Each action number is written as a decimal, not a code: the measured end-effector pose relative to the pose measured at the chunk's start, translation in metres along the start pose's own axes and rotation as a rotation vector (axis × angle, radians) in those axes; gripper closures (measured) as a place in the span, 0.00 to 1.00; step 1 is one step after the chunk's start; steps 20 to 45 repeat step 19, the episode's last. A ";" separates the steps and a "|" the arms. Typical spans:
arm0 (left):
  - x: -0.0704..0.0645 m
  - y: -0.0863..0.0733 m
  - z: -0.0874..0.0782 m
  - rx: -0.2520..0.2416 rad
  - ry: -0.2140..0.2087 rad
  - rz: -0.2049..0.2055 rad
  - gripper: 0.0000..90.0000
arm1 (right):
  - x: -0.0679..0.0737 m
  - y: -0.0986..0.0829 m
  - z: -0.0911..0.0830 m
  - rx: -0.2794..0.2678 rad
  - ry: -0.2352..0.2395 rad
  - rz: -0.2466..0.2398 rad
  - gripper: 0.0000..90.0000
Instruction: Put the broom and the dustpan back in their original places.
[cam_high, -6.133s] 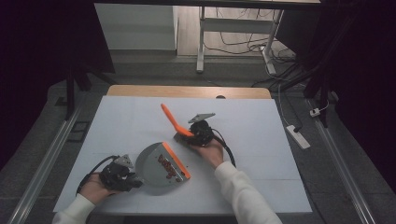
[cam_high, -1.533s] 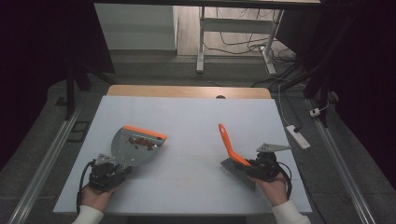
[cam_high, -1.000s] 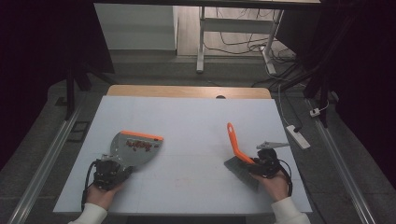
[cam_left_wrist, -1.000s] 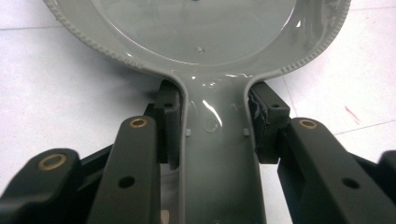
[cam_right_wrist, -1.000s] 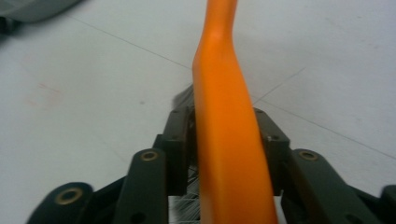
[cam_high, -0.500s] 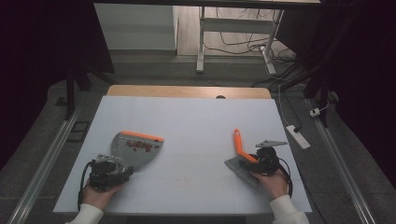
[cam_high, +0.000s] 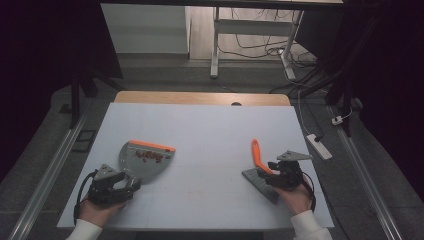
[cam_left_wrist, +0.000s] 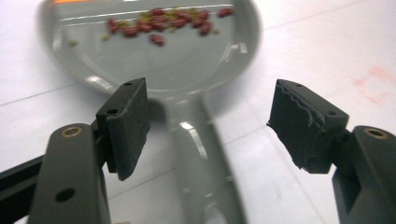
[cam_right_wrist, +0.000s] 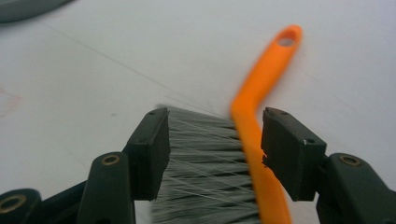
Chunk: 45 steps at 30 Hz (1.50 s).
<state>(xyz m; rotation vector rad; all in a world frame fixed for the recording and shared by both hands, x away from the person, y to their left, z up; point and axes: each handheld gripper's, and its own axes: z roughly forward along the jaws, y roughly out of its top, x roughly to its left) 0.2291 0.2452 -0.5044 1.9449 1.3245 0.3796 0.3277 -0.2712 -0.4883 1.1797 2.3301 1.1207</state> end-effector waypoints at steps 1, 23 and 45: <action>-0.001 0.001 0.000 0.001 -0.018 0.017 0.34 | 0.002 0.000 -0.001 -0.008 0.014 -0.018 0.47; -0.015 0.011 0.009 0.007 -0.153 0.143 0.36 | 0.030 -0.002 -0.002 -0.043 0.192 -0.187 0.49; -0.015 0.011 0.009 0.007 -0.153 0.143 0.36 | 0.030 -0.002 -0.002 -0.043 0.192 -0.187 0.49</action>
